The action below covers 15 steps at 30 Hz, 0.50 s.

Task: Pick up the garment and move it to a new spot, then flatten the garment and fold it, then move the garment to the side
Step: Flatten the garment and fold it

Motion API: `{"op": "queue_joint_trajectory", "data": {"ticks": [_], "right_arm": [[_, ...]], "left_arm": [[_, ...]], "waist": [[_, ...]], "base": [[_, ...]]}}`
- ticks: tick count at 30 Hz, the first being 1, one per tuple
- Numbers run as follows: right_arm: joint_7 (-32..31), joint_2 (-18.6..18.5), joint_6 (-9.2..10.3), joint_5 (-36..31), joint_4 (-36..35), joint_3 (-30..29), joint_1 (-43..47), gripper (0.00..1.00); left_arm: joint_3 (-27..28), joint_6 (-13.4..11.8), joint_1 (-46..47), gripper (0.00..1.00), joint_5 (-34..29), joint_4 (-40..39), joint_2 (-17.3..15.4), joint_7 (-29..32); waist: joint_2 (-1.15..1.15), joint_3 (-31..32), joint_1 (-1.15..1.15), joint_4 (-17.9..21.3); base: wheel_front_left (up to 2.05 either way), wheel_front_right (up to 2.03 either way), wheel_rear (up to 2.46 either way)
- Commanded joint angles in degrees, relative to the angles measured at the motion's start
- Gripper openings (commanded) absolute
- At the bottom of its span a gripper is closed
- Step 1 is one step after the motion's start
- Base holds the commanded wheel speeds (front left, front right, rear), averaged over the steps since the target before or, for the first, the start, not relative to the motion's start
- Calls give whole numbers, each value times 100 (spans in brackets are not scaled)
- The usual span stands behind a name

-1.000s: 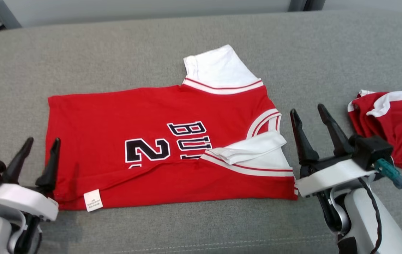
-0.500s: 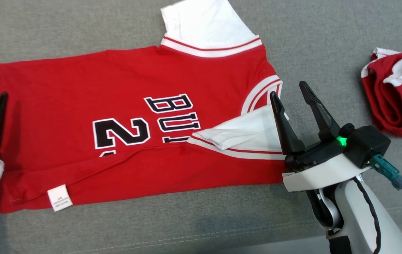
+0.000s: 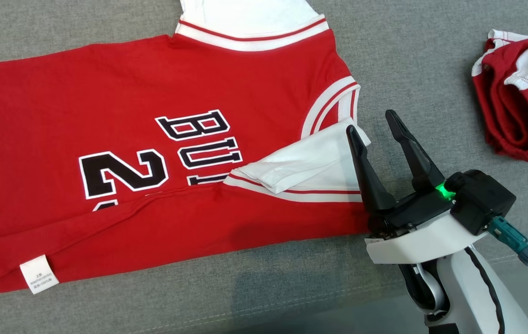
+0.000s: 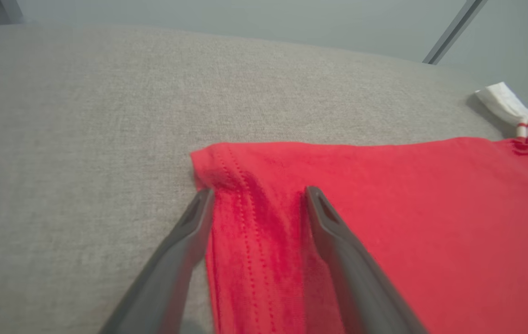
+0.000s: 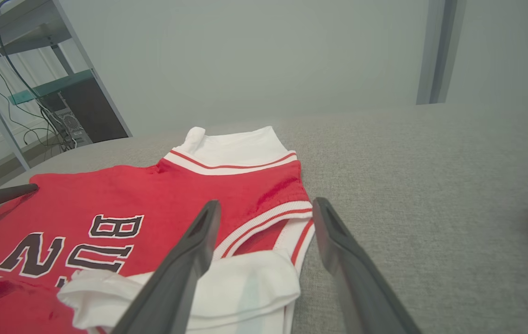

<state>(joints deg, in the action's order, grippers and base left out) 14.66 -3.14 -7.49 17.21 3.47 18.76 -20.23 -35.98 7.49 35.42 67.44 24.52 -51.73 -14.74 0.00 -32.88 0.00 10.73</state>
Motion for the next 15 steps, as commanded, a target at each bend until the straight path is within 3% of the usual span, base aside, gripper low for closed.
{"op": "queue_joint_trajectory", "data": {"ticks": [1,9,11,15], "right_arm": [[34,26,0,20,-185,116,143,100],[34,26,0,30,-288,245,126,100],[34,26,0,30,-313,257,128,100],[34,26,0,32,-328,194,139,100]], "left_arm": [[135,0,179,100,46,-102,-377,-26],[-372,0,371,100,291,-245,-650,-26],[-441,0,447,2,308,-283,-690,-26],[-349,0,535,0,179,-341,-646,-26]], "waist": [[0,-28,0,11],[0,-142,0,114],[0,-160,0,137],[0,-155,0,115]], "base": [[0,0,0],[0,0,0],[0,0,0],[0,0,0]]}}
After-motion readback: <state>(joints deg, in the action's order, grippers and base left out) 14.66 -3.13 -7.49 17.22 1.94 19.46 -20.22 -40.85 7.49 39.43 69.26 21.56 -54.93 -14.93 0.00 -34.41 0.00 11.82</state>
